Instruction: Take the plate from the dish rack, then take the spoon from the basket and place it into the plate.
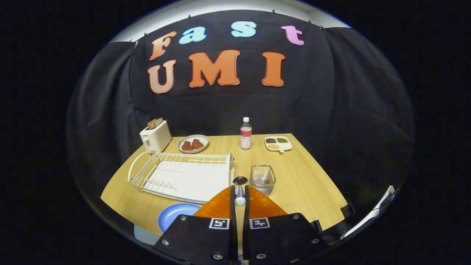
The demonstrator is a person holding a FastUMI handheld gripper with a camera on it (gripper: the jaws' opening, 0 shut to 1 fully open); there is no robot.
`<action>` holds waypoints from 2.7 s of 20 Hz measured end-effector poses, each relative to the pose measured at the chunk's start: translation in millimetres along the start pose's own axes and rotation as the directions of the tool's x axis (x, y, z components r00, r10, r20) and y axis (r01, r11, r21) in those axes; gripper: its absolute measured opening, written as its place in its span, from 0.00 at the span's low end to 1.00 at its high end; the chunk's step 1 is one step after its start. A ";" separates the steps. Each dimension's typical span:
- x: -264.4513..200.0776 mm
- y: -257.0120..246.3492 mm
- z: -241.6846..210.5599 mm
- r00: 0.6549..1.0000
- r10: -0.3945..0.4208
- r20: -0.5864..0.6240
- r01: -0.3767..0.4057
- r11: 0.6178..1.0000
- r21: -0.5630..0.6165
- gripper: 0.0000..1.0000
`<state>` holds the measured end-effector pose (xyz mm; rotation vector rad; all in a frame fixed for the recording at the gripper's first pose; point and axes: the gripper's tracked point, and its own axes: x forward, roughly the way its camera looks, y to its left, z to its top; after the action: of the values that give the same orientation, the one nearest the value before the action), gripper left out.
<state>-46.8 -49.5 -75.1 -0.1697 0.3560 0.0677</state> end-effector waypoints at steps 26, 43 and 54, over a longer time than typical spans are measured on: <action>25.3 138.3 -148.2 0.889 0.421 -0.179 -0.440 0.895 -0.079 0.11; 38.8 56.2 -38.7 0.992 0.122 0.040 -0.125 0.990 0.073 0.99; 40.3 30.9 78.0 0.973 0.038 0.227 -0.045 0.999 0.026 0.99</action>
<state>14.4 -3.9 -22.0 -0.1224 0.1322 0.1213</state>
